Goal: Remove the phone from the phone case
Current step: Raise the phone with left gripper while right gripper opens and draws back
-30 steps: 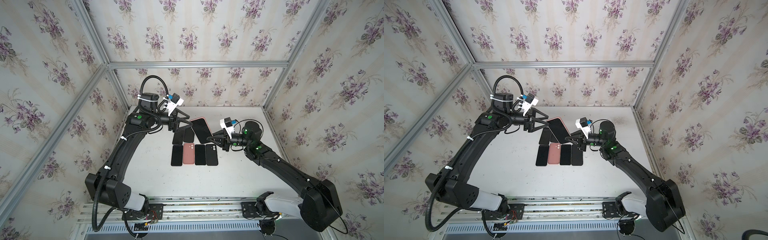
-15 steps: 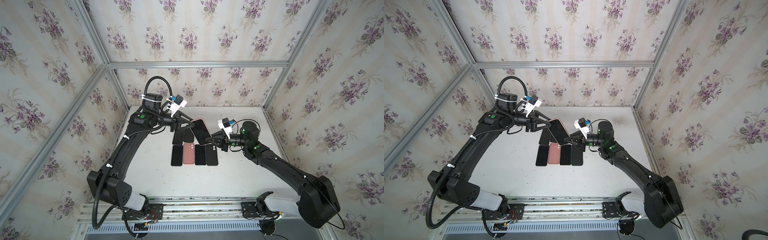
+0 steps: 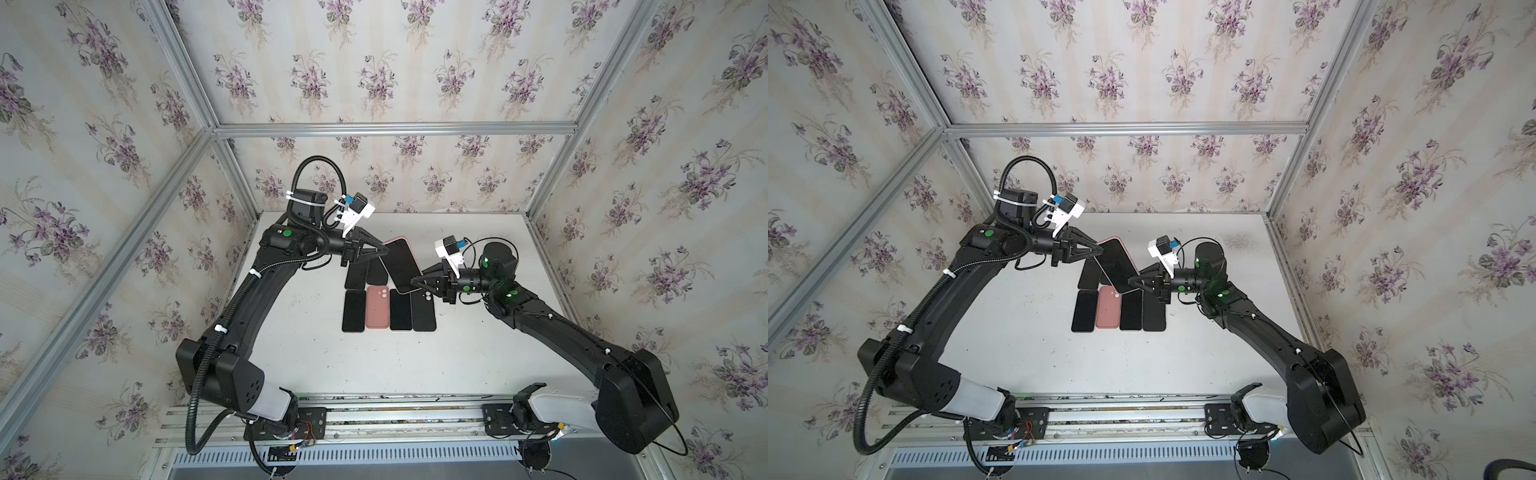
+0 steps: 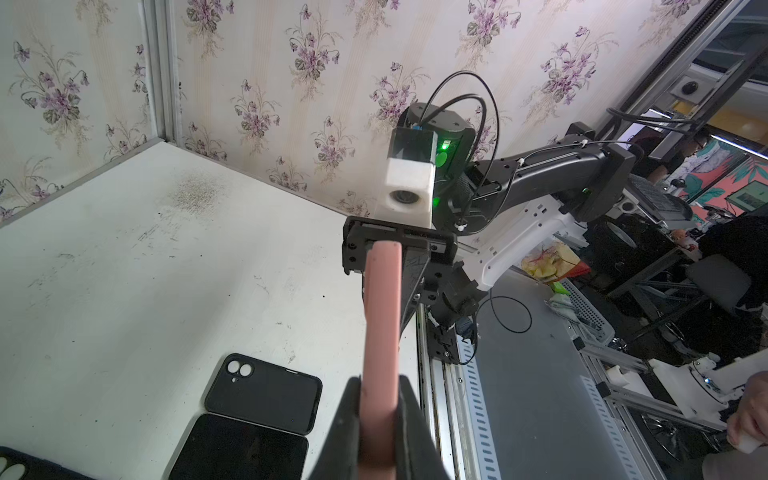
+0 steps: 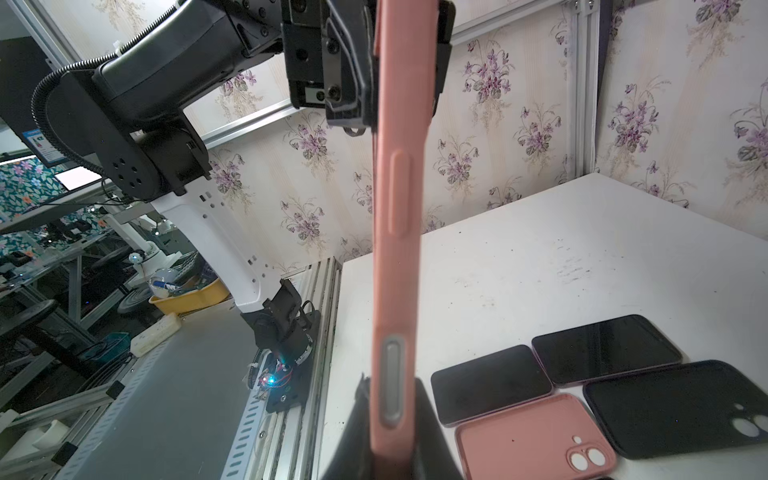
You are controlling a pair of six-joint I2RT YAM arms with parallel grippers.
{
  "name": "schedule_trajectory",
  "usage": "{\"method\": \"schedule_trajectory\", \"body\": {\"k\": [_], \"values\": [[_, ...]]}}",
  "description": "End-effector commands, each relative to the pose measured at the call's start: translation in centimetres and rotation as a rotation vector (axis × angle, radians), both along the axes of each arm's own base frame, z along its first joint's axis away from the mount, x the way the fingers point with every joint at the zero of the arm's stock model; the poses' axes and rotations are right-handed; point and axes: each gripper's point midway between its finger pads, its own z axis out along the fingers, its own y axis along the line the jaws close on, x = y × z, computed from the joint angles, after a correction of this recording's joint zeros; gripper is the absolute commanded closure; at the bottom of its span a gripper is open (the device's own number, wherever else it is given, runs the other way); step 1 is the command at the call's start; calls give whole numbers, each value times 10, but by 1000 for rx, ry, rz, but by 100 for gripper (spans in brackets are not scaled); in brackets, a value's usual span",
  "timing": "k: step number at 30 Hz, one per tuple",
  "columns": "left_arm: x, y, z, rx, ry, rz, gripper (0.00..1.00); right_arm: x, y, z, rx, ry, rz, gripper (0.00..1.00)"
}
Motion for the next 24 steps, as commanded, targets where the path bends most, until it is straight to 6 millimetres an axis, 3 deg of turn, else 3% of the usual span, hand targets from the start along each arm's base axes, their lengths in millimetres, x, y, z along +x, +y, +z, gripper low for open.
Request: {"method": "schedule_trajectory", "body": {"k": [1, 4, 7, 12, 15, 17, 24], "values": [[3, 2, 3, 9, 48, 32, 98, 18, -1, 21, 32, -47, -89, 58], [19, 10, 21, -11, 108, 89, 100, 32, -7, 28, 51, -7, -204, 38], [42, 23, 42, -14, 146, 212, 100, 58, -26, 35, 88, 93, -427, 32], [79, 47, 80, -118, 300, 458, 100, 78, -54, 54, 181, 334, -660, 29], [96, 63, 97, -290, 477, 559, 100, 79, -56, 64, 214, 450, -679, 29], [102, 69, 95, -362, 582, 624, 100, 79, -55, 70, 274, 519, -666, 30], [98, 78, 96, -609, 755, 646, 100, 75, -31, 82, 399, 577, -551, 31]]}}
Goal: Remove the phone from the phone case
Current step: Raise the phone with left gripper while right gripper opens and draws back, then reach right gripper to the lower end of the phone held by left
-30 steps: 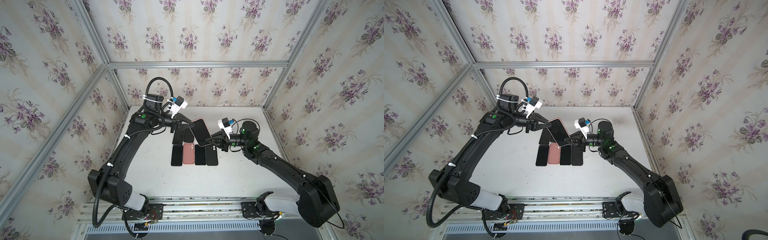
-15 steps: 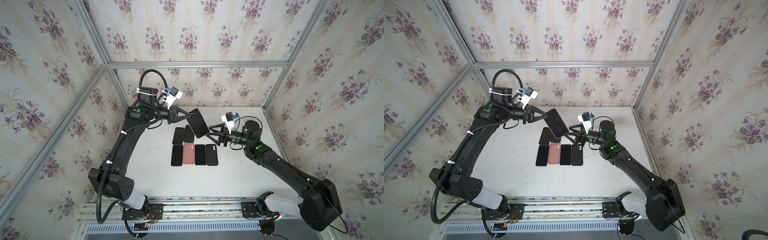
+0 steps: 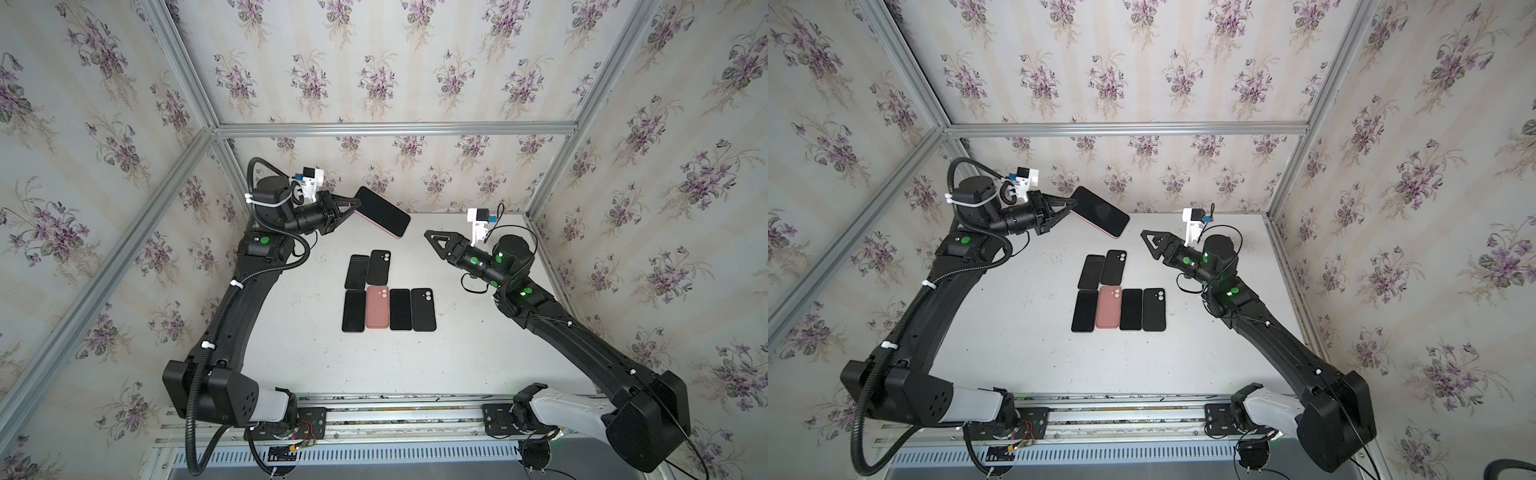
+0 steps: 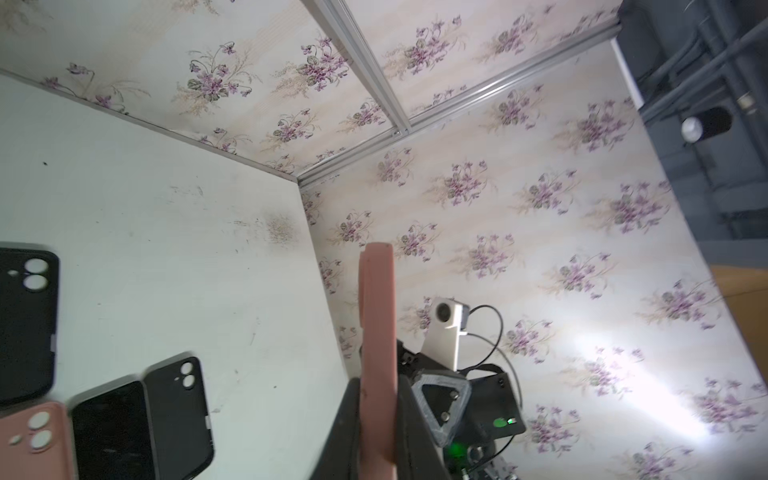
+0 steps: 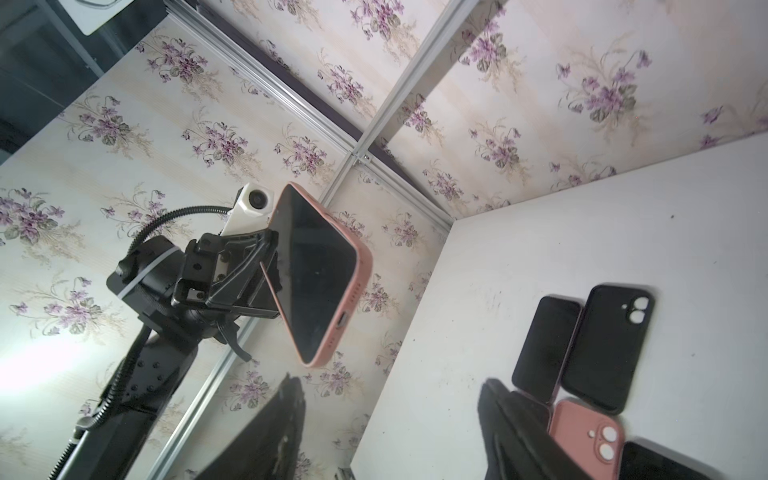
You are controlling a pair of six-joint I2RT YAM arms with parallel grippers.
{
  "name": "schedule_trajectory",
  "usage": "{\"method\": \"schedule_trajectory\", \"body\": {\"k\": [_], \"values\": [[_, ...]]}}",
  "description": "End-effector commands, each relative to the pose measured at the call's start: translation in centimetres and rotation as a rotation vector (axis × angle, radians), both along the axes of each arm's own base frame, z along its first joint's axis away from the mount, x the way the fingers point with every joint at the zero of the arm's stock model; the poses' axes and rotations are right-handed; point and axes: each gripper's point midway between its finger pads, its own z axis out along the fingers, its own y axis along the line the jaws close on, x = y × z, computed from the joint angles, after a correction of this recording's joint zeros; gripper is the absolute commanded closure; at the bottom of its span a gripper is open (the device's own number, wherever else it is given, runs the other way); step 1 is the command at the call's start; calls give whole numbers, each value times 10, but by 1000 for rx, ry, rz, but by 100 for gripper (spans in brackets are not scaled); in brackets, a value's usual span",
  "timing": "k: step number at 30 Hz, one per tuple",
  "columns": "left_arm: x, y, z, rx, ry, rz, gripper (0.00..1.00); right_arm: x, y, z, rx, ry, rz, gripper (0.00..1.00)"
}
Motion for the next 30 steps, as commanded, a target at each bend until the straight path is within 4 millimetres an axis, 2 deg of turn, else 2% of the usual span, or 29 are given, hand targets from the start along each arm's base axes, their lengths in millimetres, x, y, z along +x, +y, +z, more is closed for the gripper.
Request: {"method": "schedule_trajectory", "body": {"k": [1, 5, 7, 11, 20, 28, 30], "values": [[5, 7, 40, -244, -16, 50, 100, -3, 11, 26, 113, -28, 32, 31], [6, 9, 26, -248, 6, 75, 100, -6, 26, 30, 140, -31, 71, 32], [5, 11, 26, -260, -4, 82, 100, -15, 43, 28, 167, -13, 113, 33], [3, 10, 19, -254, 1, 83, 100, -18, 58, 33, 198, -20, 142, 35], [-1, 8, 12, -249, -6, 85, 100, -5, 66, 51, 273, -34, 135, 37], [-5, 7, 11, -256, -14, 78, 100, 5, 67, 51, 310, -26, 120, 46], [-5, 7, 9, -258, -13, 76, 100, 5, 66, 52, 314, -27, 119, 51]]}}
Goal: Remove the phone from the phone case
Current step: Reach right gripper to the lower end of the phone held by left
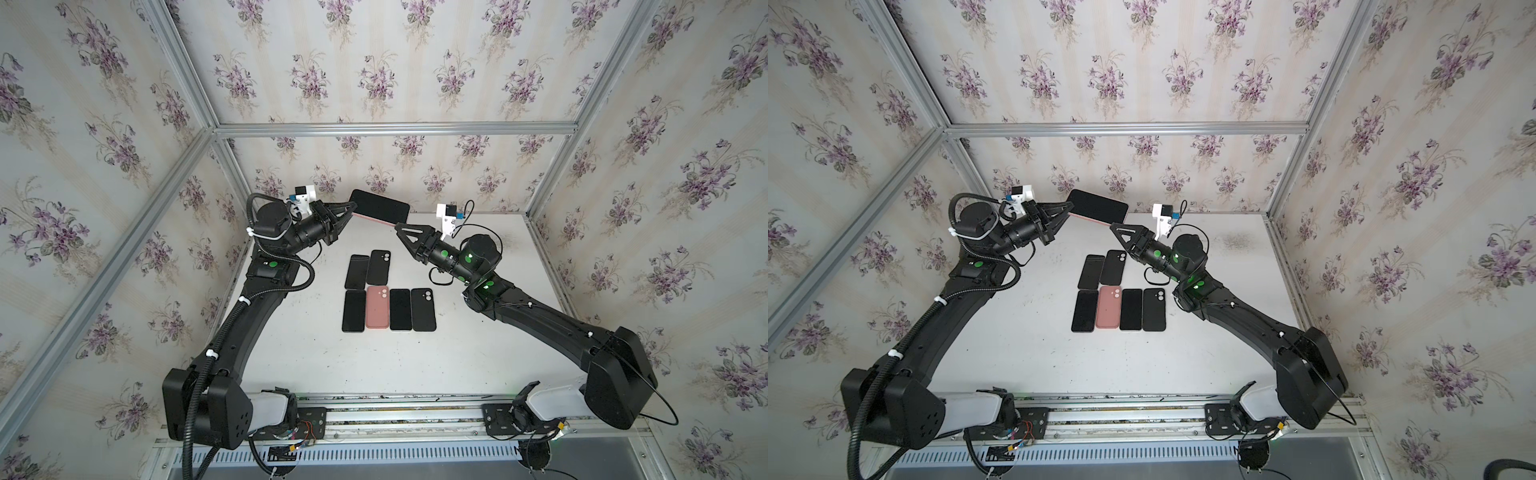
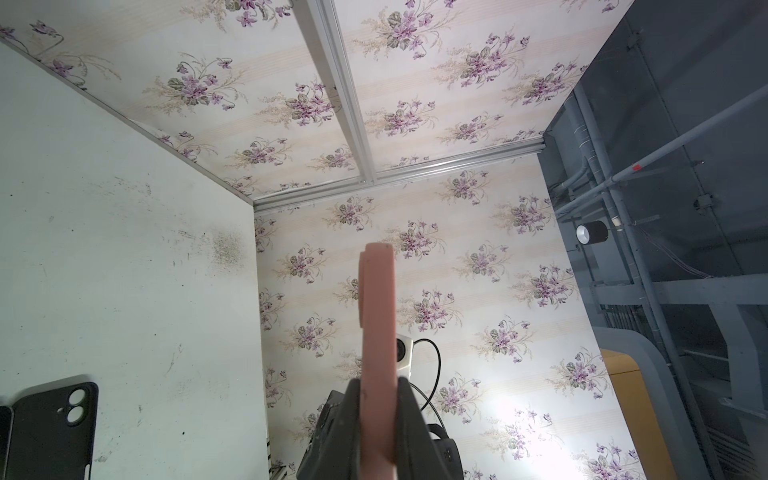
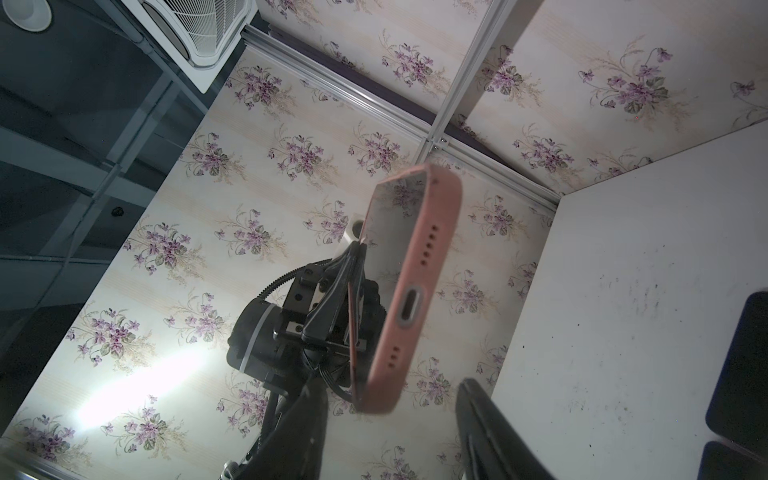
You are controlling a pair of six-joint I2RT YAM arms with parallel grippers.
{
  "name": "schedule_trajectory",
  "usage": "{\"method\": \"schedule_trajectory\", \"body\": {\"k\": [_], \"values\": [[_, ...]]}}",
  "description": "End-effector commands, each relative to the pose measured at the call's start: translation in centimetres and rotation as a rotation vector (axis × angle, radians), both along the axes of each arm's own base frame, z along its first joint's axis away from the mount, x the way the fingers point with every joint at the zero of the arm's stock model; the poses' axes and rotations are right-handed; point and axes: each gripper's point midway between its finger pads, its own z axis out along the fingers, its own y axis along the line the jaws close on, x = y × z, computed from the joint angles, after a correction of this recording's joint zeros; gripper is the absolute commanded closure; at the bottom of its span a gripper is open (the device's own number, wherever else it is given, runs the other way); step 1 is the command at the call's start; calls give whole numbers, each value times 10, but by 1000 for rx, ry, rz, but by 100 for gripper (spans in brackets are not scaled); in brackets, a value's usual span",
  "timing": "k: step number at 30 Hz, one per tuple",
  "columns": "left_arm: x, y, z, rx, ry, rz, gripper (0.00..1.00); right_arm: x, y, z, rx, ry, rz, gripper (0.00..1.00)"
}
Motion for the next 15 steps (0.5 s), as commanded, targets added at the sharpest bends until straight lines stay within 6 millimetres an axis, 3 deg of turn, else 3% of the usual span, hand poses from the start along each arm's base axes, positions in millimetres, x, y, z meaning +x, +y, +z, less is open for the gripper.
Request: {"method": "schedule_trajectory", "body": {"k": [1, 12, 15], "values": [[-6, 0, 22, -36, -81, -9, 100, -1, -3, 26, 68, -60, -6, 52], [-4, 0, 20, -38, -82, -9, 100, 1, -4, 23, 68, -54, -9, 77], [-5, -1, 21, -36, -89, -13, 100, 2, -5, 25, 75, -58, -12, 80]]}}
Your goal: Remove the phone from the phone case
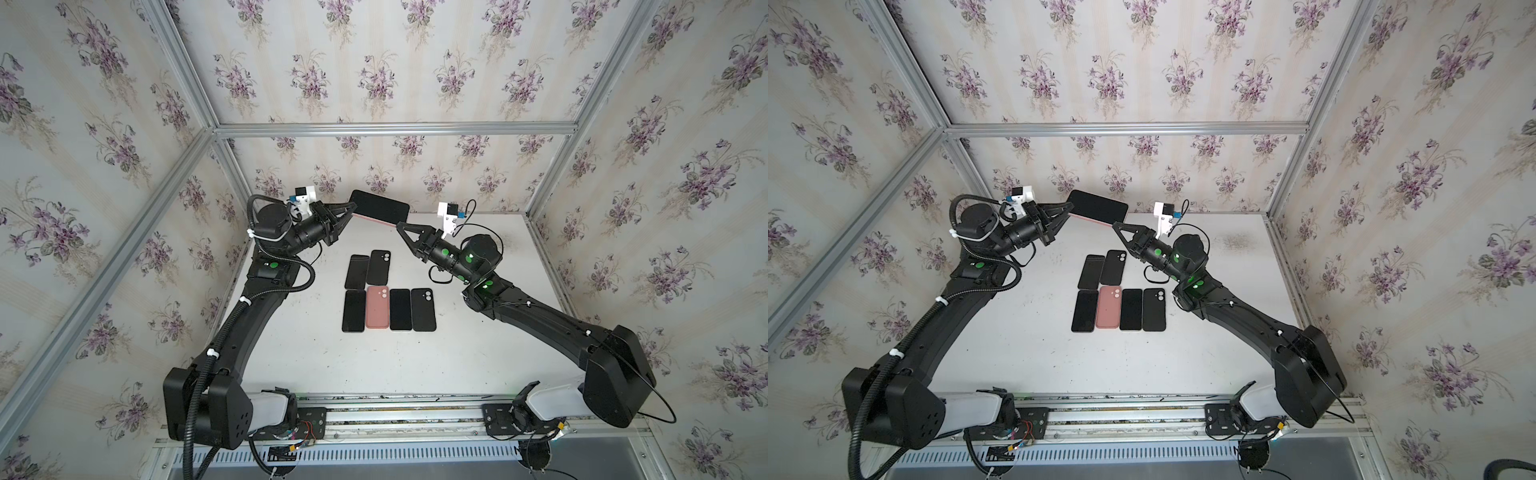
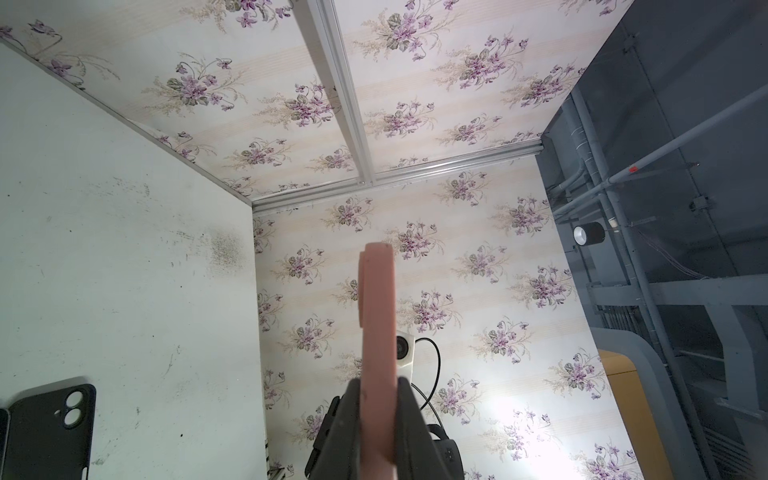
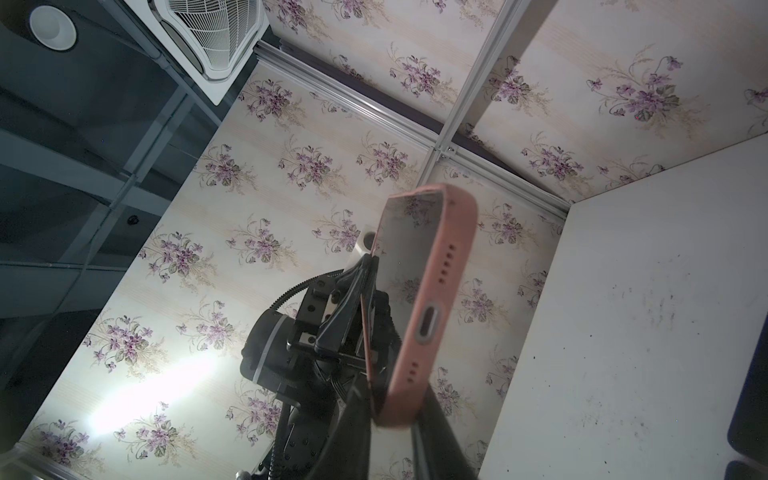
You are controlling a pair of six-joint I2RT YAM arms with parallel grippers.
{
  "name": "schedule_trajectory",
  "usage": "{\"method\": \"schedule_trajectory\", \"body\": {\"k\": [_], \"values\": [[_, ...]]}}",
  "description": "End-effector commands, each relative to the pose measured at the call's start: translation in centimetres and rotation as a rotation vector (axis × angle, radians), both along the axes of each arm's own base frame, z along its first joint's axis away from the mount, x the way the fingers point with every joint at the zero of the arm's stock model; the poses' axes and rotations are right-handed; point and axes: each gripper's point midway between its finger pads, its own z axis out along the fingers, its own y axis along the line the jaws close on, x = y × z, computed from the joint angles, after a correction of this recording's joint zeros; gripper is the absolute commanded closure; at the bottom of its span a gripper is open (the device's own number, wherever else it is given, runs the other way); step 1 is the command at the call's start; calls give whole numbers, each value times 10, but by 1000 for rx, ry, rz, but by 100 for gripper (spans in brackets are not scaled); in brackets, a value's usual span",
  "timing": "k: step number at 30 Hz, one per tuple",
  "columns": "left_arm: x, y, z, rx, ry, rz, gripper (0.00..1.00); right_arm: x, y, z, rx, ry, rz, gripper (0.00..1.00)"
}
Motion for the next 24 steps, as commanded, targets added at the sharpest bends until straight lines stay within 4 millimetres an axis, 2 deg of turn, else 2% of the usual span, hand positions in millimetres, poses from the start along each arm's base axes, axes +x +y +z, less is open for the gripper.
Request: {"method": "schedule_trajectory", "body": {"k": [1, 6, 11, 16, 20, 24], "values": [[-6, -1, 22, -27, -85, -17, 100, 0, -4, 19, 43, -52, -11, 81], [-7, -2, 23, -25, -92, -18, 100, 1, -4, 22, 51, -55, -12, 87], [-9, -2, 25, -23, -99, -24, 100, 1, -3, 21, 59, -58, 11, 100], [-11, -3, 24, -27, -82, -33, 100, -3, 1, 18, 60, -97, 47, 100], [-12, -4, 24, -43, -48, -51, 100, -13, 1, 17, 58, -204, 87, 100], [-14, -7, 34, -54, -43, -75, 100, -16, -3, -4, 10, -307, 104, 100]]}}
